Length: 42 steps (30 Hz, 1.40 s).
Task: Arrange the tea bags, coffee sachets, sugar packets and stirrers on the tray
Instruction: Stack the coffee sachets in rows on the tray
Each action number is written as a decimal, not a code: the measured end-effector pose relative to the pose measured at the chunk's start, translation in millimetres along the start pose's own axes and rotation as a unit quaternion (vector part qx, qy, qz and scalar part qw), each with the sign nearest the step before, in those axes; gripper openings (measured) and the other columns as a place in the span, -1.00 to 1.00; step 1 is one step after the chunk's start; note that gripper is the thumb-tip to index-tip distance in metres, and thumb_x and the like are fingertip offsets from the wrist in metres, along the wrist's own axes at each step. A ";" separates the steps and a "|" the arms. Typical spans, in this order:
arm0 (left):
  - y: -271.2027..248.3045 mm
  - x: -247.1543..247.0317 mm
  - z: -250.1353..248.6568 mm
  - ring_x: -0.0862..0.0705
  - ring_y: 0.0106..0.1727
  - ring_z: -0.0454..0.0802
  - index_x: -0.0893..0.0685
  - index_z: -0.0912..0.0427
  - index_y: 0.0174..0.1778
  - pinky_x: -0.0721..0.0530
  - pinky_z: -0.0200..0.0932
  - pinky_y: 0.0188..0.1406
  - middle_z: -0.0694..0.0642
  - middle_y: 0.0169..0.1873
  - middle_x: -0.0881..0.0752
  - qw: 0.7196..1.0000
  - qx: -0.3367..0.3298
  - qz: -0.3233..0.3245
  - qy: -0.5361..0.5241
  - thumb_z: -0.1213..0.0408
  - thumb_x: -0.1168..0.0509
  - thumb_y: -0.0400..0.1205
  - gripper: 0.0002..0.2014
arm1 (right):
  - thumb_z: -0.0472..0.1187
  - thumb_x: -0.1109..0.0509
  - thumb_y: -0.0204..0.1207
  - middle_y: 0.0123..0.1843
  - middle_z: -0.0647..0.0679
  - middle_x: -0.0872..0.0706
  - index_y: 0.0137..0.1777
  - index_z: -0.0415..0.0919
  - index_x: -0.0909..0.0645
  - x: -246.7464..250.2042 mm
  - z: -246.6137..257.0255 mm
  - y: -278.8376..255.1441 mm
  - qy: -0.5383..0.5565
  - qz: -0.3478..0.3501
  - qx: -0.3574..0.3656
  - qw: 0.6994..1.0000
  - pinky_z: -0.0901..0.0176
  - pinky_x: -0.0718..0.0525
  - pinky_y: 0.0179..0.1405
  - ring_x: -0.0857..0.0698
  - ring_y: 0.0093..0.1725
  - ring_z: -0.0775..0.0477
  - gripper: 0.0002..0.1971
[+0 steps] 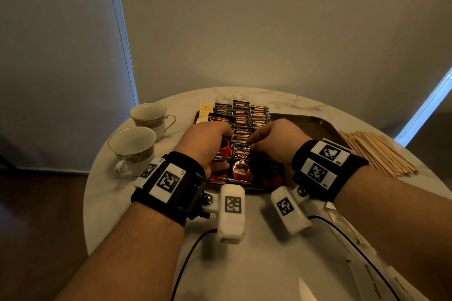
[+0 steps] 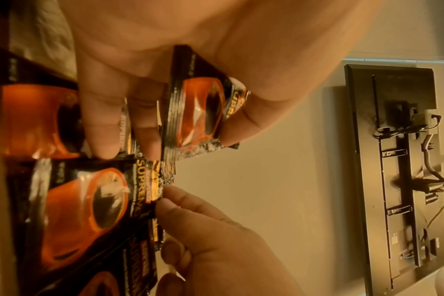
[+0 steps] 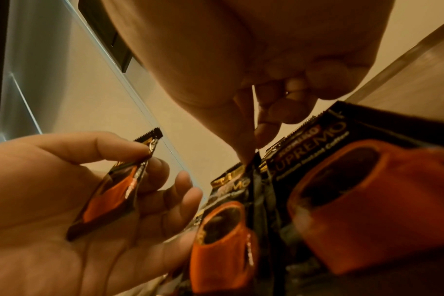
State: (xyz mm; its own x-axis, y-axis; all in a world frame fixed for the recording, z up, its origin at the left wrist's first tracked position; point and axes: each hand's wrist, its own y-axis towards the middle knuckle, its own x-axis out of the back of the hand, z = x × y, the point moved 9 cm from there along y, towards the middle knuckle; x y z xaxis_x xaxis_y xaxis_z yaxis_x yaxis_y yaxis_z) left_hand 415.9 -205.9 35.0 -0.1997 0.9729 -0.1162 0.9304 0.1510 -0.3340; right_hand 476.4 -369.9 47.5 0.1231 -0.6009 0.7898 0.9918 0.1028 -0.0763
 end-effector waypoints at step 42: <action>-34.2 60.0 -6.8 -0.73 0.04 -0.07 -0.76 0.07 0.08 -0.69 -0.16 -0.05 0.03 0.05 -0.77 0.947 -0.187 -0.053 0.255 0.44 -0.47 0.57 -0.76 | -0.08 -0.58 0.56 -0.05 0.15 -0.79 0.05 0.07 -0.84 -18.7 69.1 3.9 -0.054 0.036 0.127 0.990 0.28 -0.60 -0.21 -0.69 -0.06 0.13 -0.90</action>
State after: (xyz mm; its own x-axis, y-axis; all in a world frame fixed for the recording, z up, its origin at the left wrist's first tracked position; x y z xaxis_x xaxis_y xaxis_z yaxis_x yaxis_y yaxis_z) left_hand 374.1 -151.5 45.8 -0.2131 0.8923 0.3980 0.9761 0.2119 0.0475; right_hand 475.5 -303.5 74.5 0.1759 -0.4981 0.8491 0.9381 0.3464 0.0088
